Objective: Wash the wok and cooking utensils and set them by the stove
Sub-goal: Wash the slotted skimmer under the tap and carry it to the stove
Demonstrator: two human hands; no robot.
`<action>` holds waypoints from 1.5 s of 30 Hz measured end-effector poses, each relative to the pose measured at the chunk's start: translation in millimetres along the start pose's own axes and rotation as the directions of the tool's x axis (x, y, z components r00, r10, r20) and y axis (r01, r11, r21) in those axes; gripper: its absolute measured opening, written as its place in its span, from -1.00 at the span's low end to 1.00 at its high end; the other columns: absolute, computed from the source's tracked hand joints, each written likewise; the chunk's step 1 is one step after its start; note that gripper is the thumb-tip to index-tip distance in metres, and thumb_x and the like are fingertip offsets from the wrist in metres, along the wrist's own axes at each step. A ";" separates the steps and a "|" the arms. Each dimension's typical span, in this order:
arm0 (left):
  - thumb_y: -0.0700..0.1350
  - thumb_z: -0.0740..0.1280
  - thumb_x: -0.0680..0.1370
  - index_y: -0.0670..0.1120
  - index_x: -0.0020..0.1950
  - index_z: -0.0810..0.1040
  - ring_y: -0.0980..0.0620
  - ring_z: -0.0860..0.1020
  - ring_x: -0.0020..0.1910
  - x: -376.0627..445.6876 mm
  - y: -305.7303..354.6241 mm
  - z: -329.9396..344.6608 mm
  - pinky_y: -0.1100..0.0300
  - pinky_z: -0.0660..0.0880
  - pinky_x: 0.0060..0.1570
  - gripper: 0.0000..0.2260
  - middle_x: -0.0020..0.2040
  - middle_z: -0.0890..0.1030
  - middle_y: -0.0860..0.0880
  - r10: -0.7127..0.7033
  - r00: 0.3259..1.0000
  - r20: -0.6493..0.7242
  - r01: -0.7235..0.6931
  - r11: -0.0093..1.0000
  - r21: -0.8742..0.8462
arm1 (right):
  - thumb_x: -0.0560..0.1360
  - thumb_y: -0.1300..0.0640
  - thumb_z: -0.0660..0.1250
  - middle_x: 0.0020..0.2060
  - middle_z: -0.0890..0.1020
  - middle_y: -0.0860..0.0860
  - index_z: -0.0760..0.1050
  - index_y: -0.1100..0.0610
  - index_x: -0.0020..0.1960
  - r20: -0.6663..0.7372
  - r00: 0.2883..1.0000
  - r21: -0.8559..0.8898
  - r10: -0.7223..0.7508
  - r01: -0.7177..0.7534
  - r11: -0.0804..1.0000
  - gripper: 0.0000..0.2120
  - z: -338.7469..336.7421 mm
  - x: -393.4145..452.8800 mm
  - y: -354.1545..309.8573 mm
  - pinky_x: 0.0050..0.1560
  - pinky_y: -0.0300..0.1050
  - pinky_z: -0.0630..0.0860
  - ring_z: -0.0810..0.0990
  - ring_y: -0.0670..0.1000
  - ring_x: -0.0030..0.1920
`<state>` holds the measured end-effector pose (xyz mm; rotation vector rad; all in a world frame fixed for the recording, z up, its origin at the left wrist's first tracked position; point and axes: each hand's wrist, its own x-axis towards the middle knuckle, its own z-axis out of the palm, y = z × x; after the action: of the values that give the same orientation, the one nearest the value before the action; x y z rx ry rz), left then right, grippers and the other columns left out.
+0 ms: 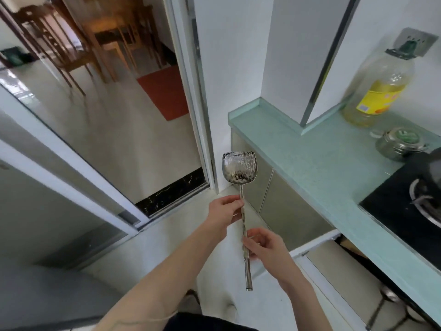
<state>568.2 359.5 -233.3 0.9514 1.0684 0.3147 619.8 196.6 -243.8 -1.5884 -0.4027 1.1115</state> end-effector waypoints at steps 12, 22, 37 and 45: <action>-0.30 0.48 0.50 -0.20 0.07 0.68 0.02 0.64 -0.37 155.2 68.6 106.8 0.18 0.60 -0.28 -0.84 -0.17 0.69 -0.14 -0.180 0.943 0.282 0.103 0.958 0.267 | 0.58 0.27 0.43 -0.27 0.68 0.03 0.61 0.29 0.08 -0.331 0.944 0.089 0.003 0.028 0.996 -0.89 -45.2 125.0 -43.9 -0.16 -0.22 0.57 0.61 -0.05 -0.25; -0.32 0.48 0.49 -0.23 0.03 0.68 0.04 0.68 -0.28 249.5 100.6 226.9 0.19 0.64 -0.21 -0.87 -0.12 0.72 -0.16 -0.369 0.810 0.456 0.134 0.873 0.468 | 0.58 0.21 0.44 -0.27 0.65 -0.01 0.65 0.25 0.05 -0.654 0.750 0.242 0.098 0.084 0.967 -0.89 -100.7 193.0 -88.3 -0.13 -0.26 0.56 0.60 -0.11 -0.24; -0.35 0.49 0.48 -0.17 -0.05 0.69 -0.06 0.68 -0.16 271.8 56.9 380.6 0.19 0.65 -0.20 -0.87 -0.11 0.72 -0.15 -0.394 0.780 0.486 0.039 0.806 0.590 | 0.56 0.22 0.47 -0.23 0.73 0.07 0.68 0.18 0.01 -0.815 0.538 0.321 0.215 0.110 0.941 -0.95 -223.1 216.6 -64.4 -0.05 -0.08 0.68 0.68 -0.01 -0.20; -0.34 0.47 0.50 -0.16 -0.03 0.71 -0.06 0.66 -0.15 292.7 10.3 440.2 0.18 0.63 -0.22 -0.88 -0.10 0.72 -0.15 -0.310 0.860 0.405 0.025 0.818 0.574 | 0.56 0.24 0.47 -0.27 0.73 0.05 0.68 0.20 0.00 -0.819 0.531 0.311 0.218 0.090 0.946 -0.96 -292.8 244.6 -26.7 -0.12 -0.19 0.65 0.65 -0.08 -0.28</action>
<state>1085.9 329.4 -336.3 1.3502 0.7703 -0.4094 989.1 218.7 -340.8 -1.6453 0.4974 0.2909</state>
